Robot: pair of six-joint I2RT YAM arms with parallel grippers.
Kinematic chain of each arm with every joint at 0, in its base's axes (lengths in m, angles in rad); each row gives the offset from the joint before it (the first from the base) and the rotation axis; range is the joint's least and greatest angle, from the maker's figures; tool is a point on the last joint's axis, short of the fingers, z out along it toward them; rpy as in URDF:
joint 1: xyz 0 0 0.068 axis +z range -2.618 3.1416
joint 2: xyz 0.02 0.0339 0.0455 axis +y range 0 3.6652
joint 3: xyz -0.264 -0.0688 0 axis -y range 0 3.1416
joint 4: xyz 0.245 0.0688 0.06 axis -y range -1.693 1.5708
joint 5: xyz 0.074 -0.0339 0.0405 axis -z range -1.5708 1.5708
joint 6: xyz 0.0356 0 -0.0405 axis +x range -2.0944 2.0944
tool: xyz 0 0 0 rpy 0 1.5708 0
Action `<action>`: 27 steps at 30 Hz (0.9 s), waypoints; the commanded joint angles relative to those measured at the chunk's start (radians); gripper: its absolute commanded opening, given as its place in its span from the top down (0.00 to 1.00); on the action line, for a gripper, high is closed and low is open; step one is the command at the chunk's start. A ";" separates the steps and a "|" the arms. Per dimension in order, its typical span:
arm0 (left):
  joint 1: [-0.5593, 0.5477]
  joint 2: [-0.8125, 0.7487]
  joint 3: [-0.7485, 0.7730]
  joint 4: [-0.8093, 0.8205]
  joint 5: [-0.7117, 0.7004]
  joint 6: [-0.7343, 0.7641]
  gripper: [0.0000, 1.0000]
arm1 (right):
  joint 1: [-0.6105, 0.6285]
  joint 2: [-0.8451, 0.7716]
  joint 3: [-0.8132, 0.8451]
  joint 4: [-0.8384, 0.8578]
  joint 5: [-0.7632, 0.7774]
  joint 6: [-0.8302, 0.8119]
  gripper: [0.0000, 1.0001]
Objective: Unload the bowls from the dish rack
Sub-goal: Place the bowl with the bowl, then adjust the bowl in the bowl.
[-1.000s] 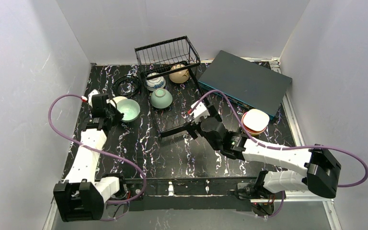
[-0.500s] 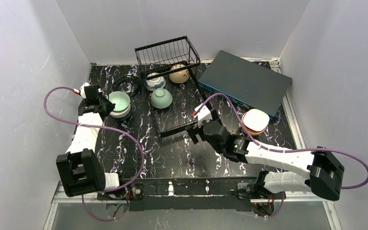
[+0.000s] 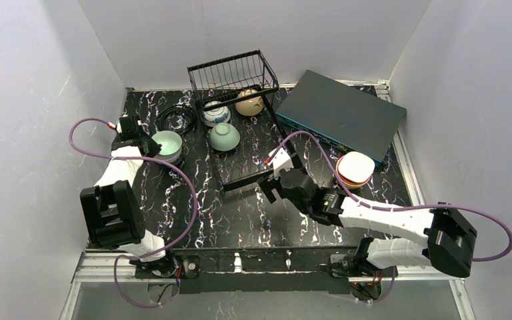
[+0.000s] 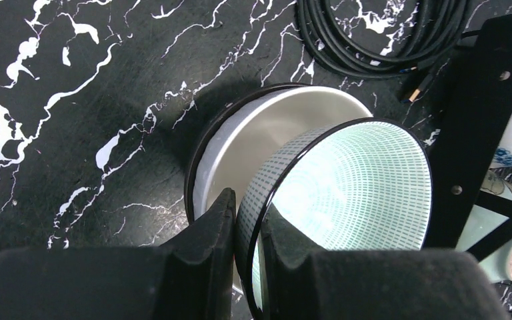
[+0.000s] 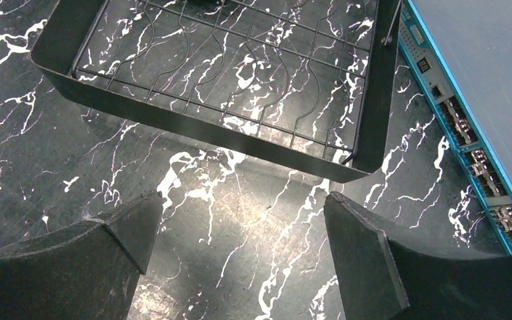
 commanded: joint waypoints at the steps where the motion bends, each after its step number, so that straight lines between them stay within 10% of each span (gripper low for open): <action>1: 0.007 0.001 0.054 0.012 0.026 0.023 0.85 | -0.002 0.006 0.031 0.002 -0.013 0.030 0.01; 17: 0.007 -0.081 0.075 -0.094 -0.041 0.048 0.55 | -0.002 0.023 0.055 -0.027 -0.044 0.048 0.01; 27: 0.007 -0.107 0.052 -0.119 -0.086 0.005 0.68 | -0.003 0.024 0.062 -0.034 -0.063 0.068 0.01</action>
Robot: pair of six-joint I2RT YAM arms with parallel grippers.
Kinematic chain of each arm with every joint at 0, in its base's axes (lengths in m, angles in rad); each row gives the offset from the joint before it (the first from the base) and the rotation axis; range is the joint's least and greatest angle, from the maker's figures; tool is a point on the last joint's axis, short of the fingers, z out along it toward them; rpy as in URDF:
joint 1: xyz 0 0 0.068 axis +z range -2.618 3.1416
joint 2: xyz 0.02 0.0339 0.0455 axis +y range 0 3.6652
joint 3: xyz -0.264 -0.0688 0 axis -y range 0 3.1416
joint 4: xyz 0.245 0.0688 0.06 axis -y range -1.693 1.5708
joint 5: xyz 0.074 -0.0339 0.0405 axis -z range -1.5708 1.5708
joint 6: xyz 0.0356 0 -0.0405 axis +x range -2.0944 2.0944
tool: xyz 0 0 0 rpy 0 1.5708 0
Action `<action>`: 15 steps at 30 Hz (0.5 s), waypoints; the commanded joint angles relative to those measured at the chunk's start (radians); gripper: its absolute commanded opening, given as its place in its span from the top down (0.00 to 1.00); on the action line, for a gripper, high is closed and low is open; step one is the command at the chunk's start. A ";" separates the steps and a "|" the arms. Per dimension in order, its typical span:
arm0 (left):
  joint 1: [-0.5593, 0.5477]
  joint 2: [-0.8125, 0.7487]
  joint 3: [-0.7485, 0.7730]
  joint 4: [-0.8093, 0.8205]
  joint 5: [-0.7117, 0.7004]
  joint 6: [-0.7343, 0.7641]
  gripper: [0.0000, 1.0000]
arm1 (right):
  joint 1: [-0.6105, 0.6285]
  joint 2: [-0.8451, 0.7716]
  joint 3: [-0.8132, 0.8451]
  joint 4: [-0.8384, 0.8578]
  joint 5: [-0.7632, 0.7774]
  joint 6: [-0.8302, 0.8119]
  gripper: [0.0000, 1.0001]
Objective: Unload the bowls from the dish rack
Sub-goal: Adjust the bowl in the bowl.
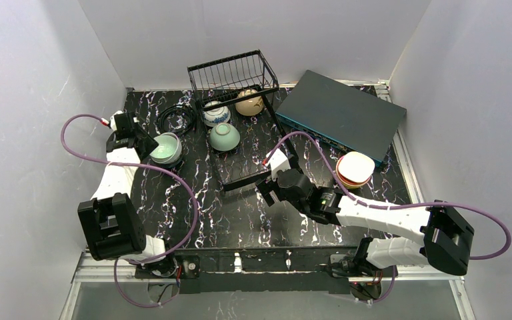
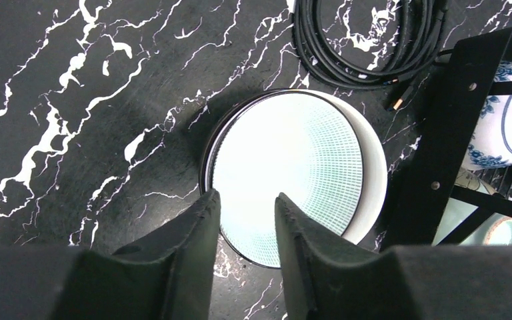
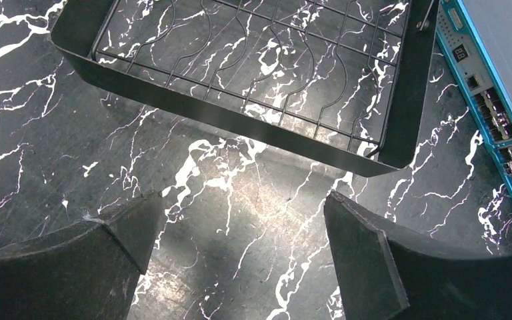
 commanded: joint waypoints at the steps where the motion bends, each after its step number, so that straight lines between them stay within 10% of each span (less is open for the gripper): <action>1: 0.003 -0.030 0.012 -0.047 -0.037 -0.022 0.70 | -0.003 -0.007 0.046 0.003 -0.007 0.029 0.01; 15: 0.023 0.030 0.026 -0.111 -0.066 -0.078 0.72 | -0.003 -0.014 0.036 0.010 -0.028 0.052 0.01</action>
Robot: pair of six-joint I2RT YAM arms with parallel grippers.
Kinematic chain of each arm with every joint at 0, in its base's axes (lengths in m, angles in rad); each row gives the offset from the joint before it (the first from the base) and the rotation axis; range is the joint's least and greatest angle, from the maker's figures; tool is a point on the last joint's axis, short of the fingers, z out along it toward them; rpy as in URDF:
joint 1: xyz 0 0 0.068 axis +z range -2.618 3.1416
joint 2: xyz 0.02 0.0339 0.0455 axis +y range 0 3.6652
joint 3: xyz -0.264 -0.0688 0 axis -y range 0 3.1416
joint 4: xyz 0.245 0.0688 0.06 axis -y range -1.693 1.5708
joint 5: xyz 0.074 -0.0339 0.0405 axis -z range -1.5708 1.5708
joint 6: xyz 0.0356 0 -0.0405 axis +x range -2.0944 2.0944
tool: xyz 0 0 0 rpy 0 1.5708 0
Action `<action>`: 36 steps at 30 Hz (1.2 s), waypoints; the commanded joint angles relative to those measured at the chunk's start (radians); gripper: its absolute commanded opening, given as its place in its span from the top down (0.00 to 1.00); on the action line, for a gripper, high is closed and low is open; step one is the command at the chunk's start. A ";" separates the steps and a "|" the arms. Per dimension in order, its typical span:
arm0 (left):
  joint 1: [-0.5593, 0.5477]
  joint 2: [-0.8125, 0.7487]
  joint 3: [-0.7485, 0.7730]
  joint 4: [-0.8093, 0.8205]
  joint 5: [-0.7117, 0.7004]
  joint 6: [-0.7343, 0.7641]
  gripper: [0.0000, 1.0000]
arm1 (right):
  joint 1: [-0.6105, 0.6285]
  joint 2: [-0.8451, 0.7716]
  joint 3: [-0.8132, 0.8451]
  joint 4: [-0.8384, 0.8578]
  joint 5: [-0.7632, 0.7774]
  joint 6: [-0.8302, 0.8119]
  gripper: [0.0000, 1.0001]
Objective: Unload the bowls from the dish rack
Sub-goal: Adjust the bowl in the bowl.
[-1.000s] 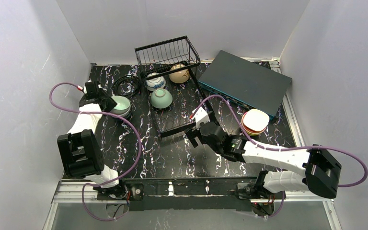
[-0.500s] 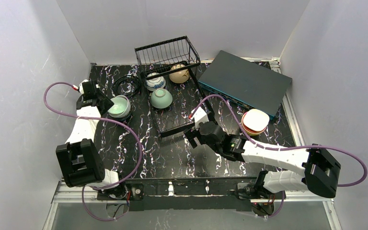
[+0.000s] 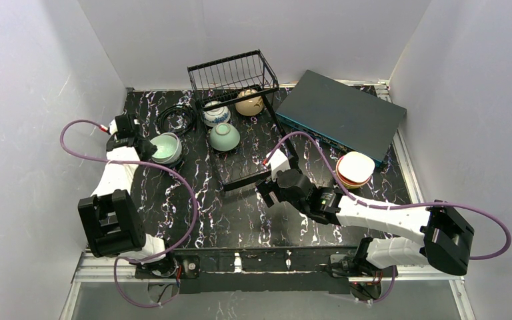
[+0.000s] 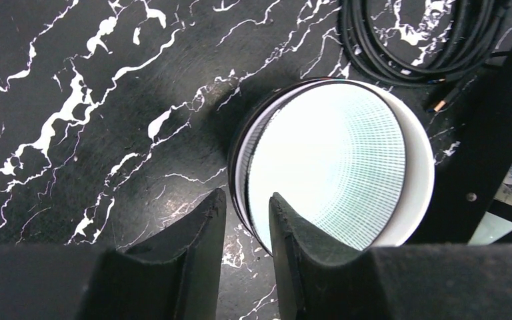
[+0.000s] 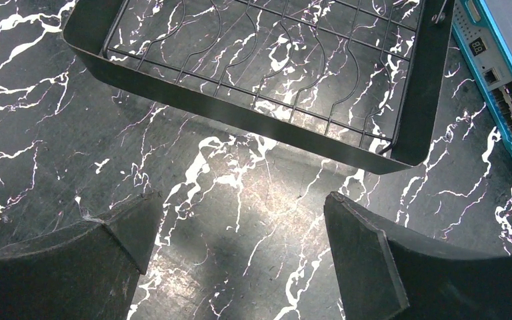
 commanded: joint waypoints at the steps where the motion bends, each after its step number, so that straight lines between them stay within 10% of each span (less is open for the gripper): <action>1: 0.018 0.020 0.027 -0.042 -0.009 -0.025 0.73 | -0.003 -0.014 0.035 0.023 -0.003 0.023 0.01; 8: 0.033 0.053 0.047 -0.058 0.051 -0.038 1.00 | -0.002 -0.005 0.037 0.025 -0.001 0.023 0.01; 36: 0.084 0.007 -0.021 0.058 0.353 -0.116 1.00 | -0.002 0.057 0.055 0.029 -0.036 0.033 0.01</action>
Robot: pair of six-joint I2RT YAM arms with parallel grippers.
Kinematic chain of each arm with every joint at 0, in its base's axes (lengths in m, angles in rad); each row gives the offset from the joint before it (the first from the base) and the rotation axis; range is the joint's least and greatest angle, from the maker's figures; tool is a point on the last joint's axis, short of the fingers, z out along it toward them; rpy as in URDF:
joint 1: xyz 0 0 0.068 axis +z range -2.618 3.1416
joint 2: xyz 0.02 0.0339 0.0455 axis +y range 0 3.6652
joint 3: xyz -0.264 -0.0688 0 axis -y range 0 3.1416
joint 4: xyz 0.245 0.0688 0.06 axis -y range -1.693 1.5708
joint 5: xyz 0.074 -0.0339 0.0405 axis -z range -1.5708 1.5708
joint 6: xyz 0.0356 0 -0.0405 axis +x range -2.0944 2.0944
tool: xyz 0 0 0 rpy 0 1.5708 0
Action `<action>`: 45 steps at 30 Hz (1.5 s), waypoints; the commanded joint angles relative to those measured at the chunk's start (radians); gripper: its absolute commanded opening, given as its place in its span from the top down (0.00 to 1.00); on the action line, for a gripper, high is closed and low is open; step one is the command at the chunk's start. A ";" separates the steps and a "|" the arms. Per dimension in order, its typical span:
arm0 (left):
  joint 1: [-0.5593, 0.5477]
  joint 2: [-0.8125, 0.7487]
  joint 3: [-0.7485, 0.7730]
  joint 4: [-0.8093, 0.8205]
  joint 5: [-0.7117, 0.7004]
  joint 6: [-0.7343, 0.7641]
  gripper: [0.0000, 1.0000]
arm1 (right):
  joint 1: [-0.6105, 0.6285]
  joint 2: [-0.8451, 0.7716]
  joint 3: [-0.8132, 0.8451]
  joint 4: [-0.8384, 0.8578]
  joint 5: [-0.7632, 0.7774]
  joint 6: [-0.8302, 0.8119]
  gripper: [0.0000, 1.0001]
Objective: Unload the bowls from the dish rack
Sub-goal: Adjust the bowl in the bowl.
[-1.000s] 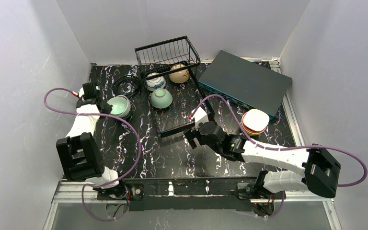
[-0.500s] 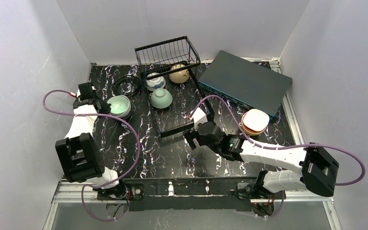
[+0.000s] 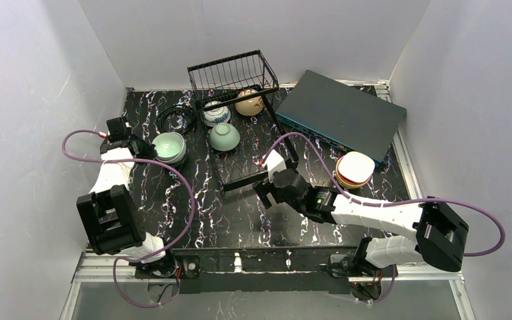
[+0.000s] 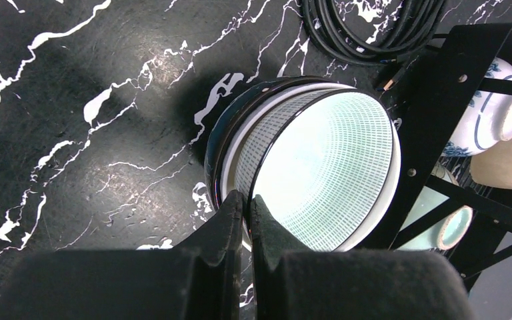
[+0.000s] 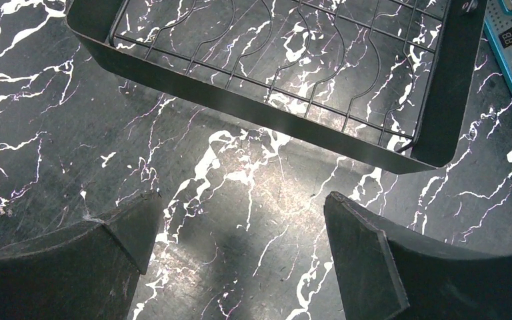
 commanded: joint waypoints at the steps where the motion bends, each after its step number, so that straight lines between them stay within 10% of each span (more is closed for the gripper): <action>1: 0.009 -0.024 -0.001 0.022 0.088 -0.027 1.00 | -0.003 0.013 0.042 0.030 -0.007 0.016 0.01; 33: 0.018 0.006 0.006 -0.013 0.070 0.015 1.00 | -0.002 0.018 0.039 0.034 -0.025 0.031 0.01; 45: -0.002 -0.001 0.046 -0.069 0.015 0.065 0.59 | -0.002 0.006 0.038 0.026 -0.008 0.037 0.01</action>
